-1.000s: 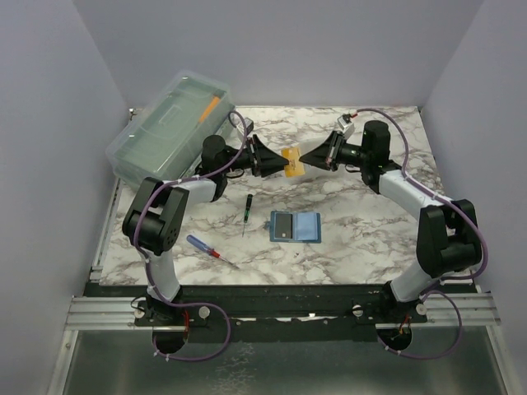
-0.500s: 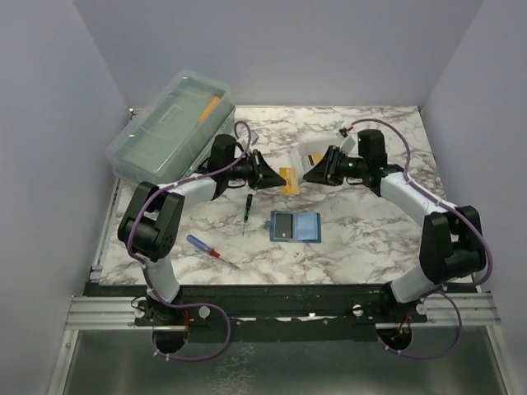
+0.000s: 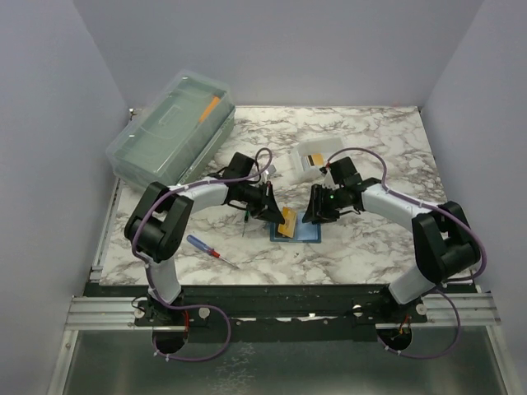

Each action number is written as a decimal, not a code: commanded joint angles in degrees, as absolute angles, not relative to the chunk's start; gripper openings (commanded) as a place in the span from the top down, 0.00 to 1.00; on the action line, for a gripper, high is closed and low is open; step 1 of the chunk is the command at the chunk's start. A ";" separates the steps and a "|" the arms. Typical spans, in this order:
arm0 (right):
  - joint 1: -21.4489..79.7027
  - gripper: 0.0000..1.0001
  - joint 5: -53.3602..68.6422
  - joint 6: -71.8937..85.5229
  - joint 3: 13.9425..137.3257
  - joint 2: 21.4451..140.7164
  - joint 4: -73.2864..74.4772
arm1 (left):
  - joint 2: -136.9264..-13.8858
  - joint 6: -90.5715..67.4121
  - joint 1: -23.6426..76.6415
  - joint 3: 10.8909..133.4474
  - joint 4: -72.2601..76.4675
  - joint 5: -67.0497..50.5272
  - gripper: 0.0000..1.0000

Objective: Put the credit cards into the card holder
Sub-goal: Insert the credit card into the card holder.

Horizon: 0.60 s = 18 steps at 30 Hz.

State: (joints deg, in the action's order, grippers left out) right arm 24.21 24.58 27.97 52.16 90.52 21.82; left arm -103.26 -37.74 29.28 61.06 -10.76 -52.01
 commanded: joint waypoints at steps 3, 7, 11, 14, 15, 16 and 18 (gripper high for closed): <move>24.79 0.57 14.60 27.90 51.53 93.24 25.63 | -108.86 -35.64 29.53 62.69 -13.36 -54.38 1.00; 24.78 0.64 13.18 28.48 50.78 94.73 24.08 | -110.60 -35.56 29.61 63.31 -13.36 -54.33 1.00; 24.79 0.72 12.34 28.99 50.18 96.01 23.16 | -111.57 -35.25 29.63 63.71 -13.36 -54.38 1.00; 24.79 0.76 11.97 29.30 49.78 96.61 22.98 | -111.92 -34.90 29.71 63.98 -13.36 -54.57 1.00; 24.79 0.76 11.95 29.36 49.66 96.60 22.88 | -112.11 -34.89 29.73 64.06 -13.36 -54.27 1.00; 24.79 0.76 11.95 29.40 49.65 96.60 22.85 | -112.41 -34.89 29.72 64.07 -13.36 -54.16 1.00; 24.79 0.77 11.95 29.46 49.64 96.51 22.85 | -113.02 -35.00 29.71 64.16 -13.36 -53.99 1.00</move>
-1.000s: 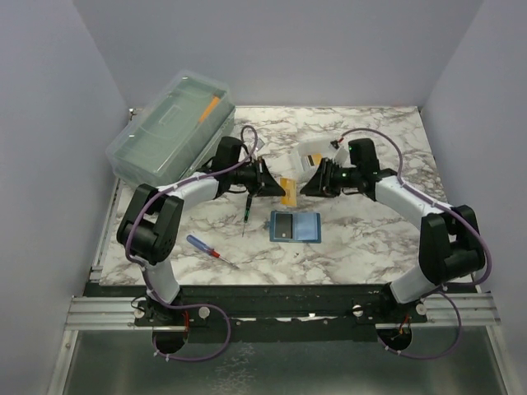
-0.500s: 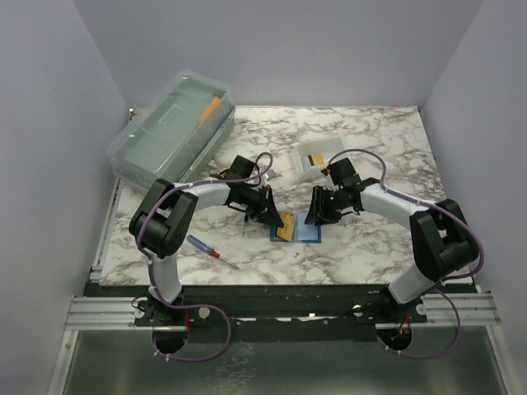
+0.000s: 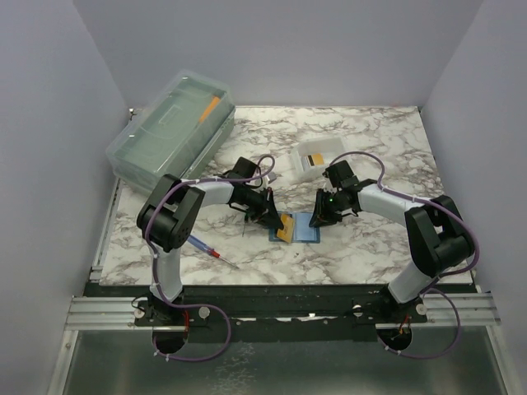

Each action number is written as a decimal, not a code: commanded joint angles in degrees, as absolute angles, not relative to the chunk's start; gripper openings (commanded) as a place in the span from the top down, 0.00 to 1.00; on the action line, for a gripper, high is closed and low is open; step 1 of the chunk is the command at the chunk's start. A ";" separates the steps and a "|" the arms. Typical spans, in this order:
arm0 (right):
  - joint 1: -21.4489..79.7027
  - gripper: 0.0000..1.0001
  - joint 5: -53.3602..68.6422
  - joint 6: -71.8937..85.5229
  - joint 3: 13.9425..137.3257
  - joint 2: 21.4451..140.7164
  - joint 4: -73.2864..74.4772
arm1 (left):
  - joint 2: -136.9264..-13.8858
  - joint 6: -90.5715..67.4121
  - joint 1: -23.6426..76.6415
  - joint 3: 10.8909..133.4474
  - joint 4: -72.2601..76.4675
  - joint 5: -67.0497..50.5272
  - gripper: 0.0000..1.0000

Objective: Put the credit cards into the card holder
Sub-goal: Insert the credit card into the card holder.

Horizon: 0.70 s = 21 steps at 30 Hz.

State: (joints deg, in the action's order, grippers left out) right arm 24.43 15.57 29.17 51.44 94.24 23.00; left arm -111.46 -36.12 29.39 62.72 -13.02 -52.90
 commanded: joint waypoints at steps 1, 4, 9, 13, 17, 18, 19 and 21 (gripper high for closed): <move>24.79 0.77 11.89 29.49 49.72 96.50 22.90 | -113.29 -34.92 29.73 64.16 -13.36 -53.86 1.00; 24.78 0.78 11.59 29.49 49.74 96.49 23.20 | -113.47 -33.75 29.77 64.37 -13.36 -54.00 1.00; 24.78 0.79 12.02 29.21 49.56 97.22 22.72 | -113.64 -31.70 29.80 64.86 -13.17 -54.20 1.00; 24.78 0.80 12.50 29.18 49.45 97.48 22.27 | -113.39 -31.38 30.09 64.69 -12.84 -54.06 1.00; 24.78 0.80 12.65 29.10 49.64 97.73 22.15 | -113.85 -31.55 30.56 65.01 -12.54 -54.29 1.00; 24.79 0.80 12.61 29.06 49.66 97.80 22.15 | -113.97 -31.67 30.66 65.18 -12.42 -54.39 1.00; 24.79 0.80 12.60 28.94 49.73 97.87 22.15 | -113.99 -31.72 30.82 65.33 -12.28 -54.41 1.00; 24.76 0.80 12.57 28.85 49.75 97.98 22.15 | -113.94 -31.88 31.01 65.66 -11.94 -54.26 1.00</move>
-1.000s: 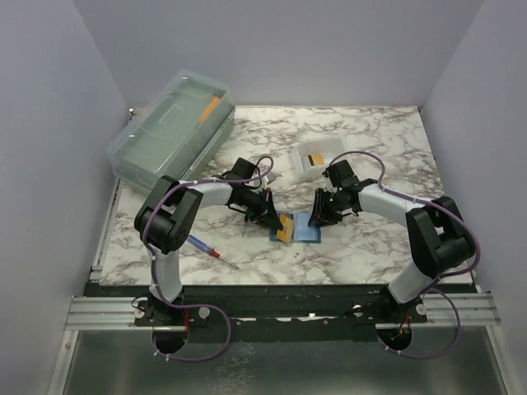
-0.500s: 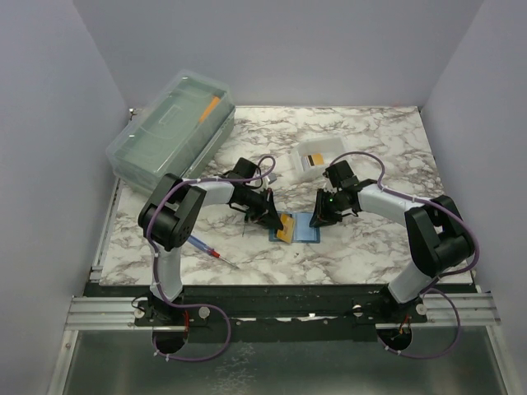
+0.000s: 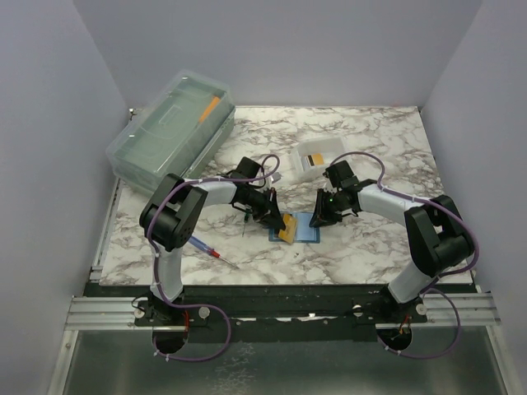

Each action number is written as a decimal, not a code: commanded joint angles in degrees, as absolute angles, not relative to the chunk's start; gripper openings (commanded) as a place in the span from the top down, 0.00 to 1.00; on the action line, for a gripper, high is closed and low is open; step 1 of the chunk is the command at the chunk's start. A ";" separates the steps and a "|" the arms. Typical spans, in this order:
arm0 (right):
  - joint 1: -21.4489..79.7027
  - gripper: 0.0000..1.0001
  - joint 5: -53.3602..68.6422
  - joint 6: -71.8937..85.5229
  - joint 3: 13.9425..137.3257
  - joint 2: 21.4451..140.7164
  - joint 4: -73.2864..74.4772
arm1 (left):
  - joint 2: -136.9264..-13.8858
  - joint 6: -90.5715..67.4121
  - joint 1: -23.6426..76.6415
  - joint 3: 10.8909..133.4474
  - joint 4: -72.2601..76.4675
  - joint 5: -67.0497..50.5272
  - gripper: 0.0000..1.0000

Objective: Put the credit cards into the card holder
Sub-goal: Insert the credit card into the card holder.

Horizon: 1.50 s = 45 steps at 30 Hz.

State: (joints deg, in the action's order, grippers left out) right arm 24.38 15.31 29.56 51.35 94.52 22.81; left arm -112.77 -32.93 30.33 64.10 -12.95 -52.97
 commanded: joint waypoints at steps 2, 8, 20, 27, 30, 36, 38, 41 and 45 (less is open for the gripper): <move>24.78 0.80 12.64 28.62 49.82 98.10 22.15 | -113.99 -32.19 31.10 65.90 -11.51 -54.16 1.00; 24.76 0.80 12.80 28.57 49.79 98.09 22.07 | -115.10 -33.93 31.11 66.60 -10.00 -53.49 1.00; 24.76 0.82 13.36 28.91 48.58 97.84 21.40 | -116.03 -39.67 31.12 65.77 -4.35 -50.30 1.00; 24.79 0.82 13.49 28.86 48.43 98.00 21.27 | -116.04 -40.89 31.14 65.23 -2.63 -49.19 1.00; 24.76 0.82 13.58 28.90 48.20 98.00 20.99 | -116.21 -41.06 31.03 65.49 -2.50 -49.17 1.00; 24.79 0.82 13.98 29.10 48.25 97.93 21.00 | -116.35 -41.45 31.09 65.20 -2.28 -48.50 1.00; 24.76 0.82 14.09 29.09 48.12 97.85 20.93 | -116.09 -42.24 31.11 64.50 -1.66 -48.01 1.00; 24.76 0.82 14.33 29.23 48.14 97.99 20.84 | -115.27 -43.37 31.50 63.08 -0.40 -46.26 1.00; 24.78 0.82 14.75 29.28 47.94 97.94 20.48 | -113.40 -44.84 32.19 61.18 0.44 -41.64 1.00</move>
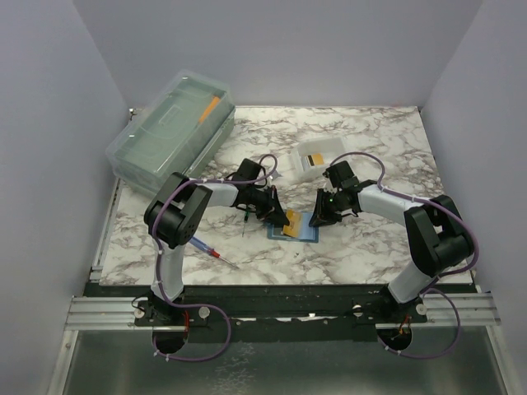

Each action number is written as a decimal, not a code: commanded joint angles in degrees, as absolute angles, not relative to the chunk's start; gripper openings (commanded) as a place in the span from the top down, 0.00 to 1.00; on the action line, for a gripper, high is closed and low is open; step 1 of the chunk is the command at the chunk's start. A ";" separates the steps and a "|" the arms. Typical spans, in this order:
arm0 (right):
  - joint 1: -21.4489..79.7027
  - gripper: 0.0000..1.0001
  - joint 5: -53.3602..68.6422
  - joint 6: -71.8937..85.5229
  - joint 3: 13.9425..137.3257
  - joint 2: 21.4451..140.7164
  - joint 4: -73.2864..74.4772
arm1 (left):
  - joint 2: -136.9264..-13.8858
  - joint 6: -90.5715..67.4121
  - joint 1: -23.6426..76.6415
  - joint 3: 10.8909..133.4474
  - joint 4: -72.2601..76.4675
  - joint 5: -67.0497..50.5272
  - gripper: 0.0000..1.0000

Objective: Put the credit cards into the card holder
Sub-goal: Insert the credit card into the card holder.

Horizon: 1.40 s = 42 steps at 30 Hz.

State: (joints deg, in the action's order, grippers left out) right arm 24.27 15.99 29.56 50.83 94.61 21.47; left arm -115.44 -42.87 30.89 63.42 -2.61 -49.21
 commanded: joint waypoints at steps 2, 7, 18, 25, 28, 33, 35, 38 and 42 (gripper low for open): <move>24.78 0.82 14.85 29.32 47.91 97.93 20.48 | -112.69 -46.57 32.42 59.85 2.97 -40.29 1.00; 24.78 0.82 14.92 29.38 47.73 97.75 20.39 | -112.45 -49.32 32.52 57.30 7.14 -38.84 1.00; 24.78 0.82 15.23 29.60 47.26 97.85 20.05 | -112.62 -51.18 32.60 56.63 10.72 -37.88 1.00; 24.78 0.82 15.64 29.69 47.21 98.03 19.86 | -111.98 -51.61 33.15 55.36 11.83 -35.89 1.00; 24.79 0.82 15.63 30.23 47.04 97.93 19.82 | -111.92 -52.45 33.75 54.56 12.49 -35.15 1.00; 24.78 0.82 16.08 31.20 46.52 97.48 19.41 | -110.29 -53.94 34.94 52.43 13.59 -31.23 1.00; 24.79 0.82 16.47 31.71 46.09 97.43 19.02 | -108.84 -54.43 35.14 51.35 13.99 -28.84 1.00; 24.78 0.82 16.79 31.88 45.88 97.49 18.81 | -107.58 -54.61 35.16 50.11 15.27 -27.39 1.00; 24.78 0.82 16.34 31.60 45.96 97.21 19.27 | -108.06 -55.90 34.80 49.72 17.25 -28.96 1.00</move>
